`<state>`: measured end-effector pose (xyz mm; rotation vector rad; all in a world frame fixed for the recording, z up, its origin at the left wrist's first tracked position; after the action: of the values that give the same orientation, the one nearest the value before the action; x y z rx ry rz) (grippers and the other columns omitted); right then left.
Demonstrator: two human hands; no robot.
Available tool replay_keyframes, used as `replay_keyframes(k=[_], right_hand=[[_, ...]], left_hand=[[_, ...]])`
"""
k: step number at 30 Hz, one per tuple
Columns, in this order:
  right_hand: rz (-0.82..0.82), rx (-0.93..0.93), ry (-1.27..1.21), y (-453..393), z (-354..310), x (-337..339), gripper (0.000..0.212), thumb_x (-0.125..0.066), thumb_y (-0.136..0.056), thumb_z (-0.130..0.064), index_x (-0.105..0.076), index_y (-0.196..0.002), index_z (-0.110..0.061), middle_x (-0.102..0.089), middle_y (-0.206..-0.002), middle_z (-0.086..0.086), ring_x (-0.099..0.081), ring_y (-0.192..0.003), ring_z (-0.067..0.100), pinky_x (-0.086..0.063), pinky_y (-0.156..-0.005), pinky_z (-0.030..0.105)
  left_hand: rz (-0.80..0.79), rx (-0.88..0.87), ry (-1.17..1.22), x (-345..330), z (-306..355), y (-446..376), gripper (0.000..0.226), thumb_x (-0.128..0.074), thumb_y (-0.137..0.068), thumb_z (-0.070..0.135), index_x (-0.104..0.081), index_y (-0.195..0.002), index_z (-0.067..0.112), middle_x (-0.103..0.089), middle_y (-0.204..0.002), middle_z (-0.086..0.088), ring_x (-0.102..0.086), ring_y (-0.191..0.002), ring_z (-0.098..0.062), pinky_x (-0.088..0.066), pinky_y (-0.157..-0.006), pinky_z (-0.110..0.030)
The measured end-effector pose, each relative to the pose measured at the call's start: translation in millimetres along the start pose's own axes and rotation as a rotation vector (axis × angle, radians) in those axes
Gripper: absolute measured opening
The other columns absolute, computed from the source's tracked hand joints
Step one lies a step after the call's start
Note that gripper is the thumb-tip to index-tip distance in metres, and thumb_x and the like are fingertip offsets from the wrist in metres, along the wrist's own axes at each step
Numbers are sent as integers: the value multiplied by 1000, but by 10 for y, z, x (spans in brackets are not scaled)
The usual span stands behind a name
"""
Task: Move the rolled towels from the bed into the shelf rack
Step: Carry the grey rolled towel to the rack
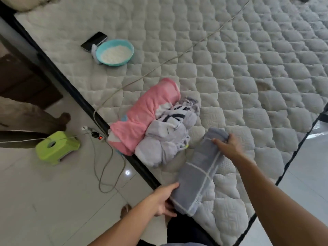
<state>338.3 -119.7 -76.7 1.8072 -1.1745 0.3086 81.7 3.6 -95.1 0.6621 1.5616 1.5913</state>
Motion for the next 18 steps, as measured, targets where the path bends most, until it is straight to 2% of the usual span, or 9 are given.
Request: replay_keyframes(k=[4, 9, 12, 15, 18], right_hand=[[43, 31, 16, 149, -59, 40, 63, -68, -80, -41, -47, -125, -3, -54, -128, 20, -52, -117, 37, -44, -99, 47], [58, 105, 62, 626, -327, 99, 60, -64, -81, -42, -49, -125, -4, -53, -128, 19, -52, -116, 37, -45, -96, 42], [86, 263, 89, 1111, -749, 64, 58, -62, -83, -41, -48, -125, -4, -51, -128, 19, -50, -116, 37, -42, -93, 39], [120, 464, 37, 1713, -1288, -67, 56, -64, -81, -38, -51, -123, -3, -52, -125, 19, -52, -113, 36, -41, -88, 35], [99, 680, 9, 2456, -1775, -321, 52, -63, -81, -38, -52, -118, -5, -56, -119, 15, -54, -108, 34, -44, -88, 40]], left_hand=[[48, -49, 24, -8, -77, 45, 50, -65, -85, 42, -54, -124, 13, -60, -126, -12, -59, -114, -33, -50, -96, -51], [119, -149, 92, 131, -296, 328, 44, -65, -82, 51, -61, -109, 16, -67, -106, -7, -63, -101, -27, -53, -86, -39], [128, -230, 150, 342, -421, 618, 43, -63, -80, 56, -63, -104, 20, -68, -108, -4, -63, -102, -24, -53, -84, -36], [163, -345, 263, 707, -591, 980, 46, -63, -76, 63, -67, -98, 22, -70, -103, -1, -63, -93, -19, -51, -69, -30], [218, -484, 421, 1174, -944, 1373, 43, -60, -78, 63, -69, -93, 24, -72, -98, 2, -64, -88, -16, -50, -66, -28]])
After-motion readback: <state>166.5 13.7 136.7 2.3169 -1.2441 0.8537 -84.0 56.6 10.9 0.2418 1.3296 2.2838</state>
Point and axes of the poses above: each hand's wrist, its own y-axis away from the middle knuckle, its own x-axis out of the back of the hand, z = x × y, the point moved 3 cm from there along -y, towards the middle knuckle
